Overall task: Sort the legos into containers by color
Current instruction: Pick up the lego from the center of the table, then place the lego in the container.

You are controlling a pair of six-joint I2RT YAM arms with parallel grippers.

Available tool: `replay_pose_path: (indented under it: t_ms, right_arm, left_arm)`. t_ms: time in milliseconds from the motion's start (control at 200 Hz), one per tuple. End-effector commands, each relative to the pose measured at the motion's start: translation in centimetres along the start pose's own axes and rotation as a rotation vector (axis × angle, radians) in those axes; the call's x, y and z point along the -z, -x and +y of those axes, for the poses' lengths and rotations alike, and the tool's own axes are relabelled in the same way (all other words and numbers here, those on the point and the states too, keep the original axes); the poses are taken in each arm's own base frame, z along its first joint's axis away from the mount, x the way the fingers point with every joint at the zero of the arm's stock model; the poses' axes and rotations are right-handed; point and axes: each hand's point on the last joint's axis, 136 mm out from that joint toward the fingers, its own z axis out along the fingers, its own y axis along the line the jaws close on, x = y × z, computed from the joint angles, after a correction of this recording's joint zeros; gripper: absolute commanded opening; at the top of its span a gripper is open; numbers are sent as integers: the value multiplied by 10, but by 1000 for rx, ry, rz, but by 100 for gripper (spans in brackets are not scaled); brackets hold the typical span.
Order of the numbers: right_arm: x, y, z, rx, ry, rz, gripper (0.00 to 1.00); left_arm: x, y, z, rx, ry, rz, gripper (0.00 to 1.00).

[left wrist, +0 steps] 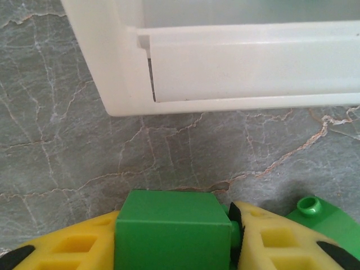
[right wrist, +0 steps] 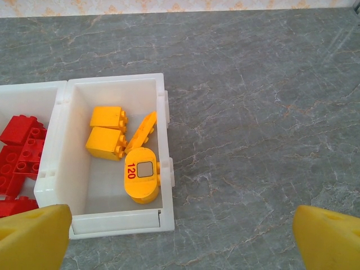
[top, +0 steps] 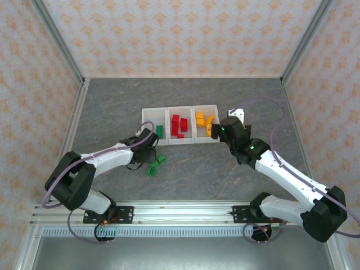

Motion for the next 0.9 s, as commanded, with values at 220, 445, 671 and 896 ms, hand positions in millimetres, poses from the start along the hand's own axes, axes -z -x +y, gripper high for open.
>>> replay_pose_path:
  t_ms: [220, 445, 671, 896]
  right_arm:
    - [1, 4, -5, 1, -24, -13, 100]
    - [4, 10, -11, -14, -49, -42, 100]
    - [6, 10, -13, -13, -57, -41, 100]
    - [6, 8, -14, -10, -63, -37, 100]
  left_arm:
    - [36, 22, 0, 65, -39, -123, 32]
    - [91, 71, -9, 108, -92, -313, 31]
    - [94, 119, -25, 44, 0, -336, 31]
    - [64, 162, -43, 13, 81, -317, 30]
